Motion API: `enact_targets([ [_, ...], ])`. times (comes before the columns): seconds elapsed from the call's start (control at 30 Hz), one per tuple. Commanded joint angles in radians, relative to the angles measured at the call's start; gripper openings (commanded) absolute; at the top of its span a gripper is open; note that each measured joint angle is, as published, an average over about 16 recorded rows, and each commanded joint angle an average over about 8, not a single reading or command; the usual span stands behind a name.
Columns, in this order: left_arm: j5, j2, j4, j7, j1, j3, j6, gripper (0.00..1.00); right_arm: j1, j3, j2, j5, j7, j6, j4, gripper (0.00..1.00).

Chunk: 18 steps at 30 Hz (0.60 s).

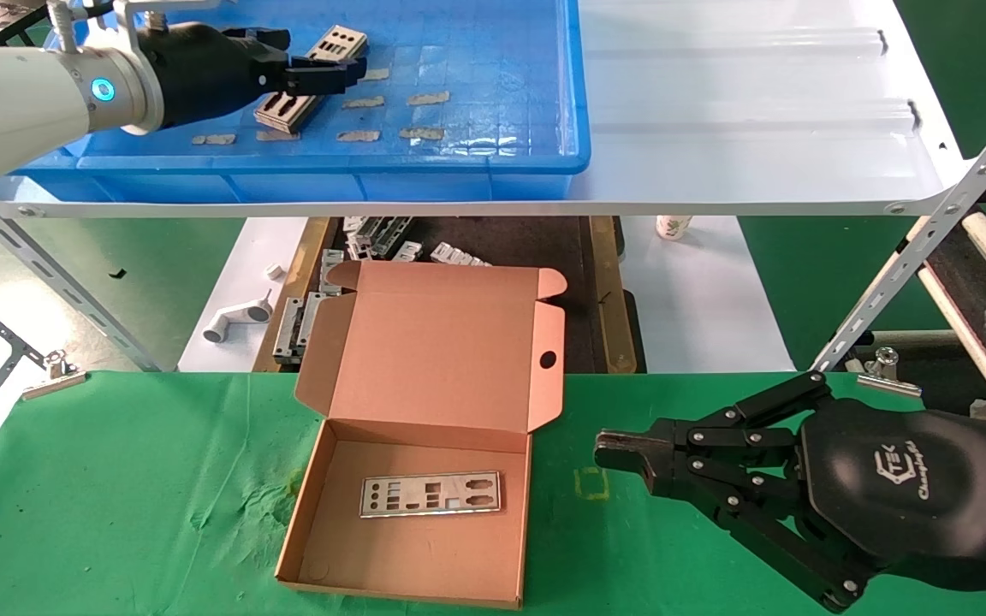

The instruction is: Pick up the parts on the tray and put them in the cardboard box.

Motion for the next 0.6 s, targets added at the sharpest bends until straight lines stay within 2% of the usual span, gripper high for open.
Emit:
enact_targets([
  [0.03,0.001,0.002,0.0,-0.002,0.0,0.001,-0.002,0.0,0.0,0.0,0.0,0.0,0.0,0.0,0.0,0.0],
  [0.6,0.004,0.006,0.001,-0.013,0.009,0.003,-0.02,0.0,0.0,0.0,0.0,0.0,0.0,0.0,0.0,0.0],
])
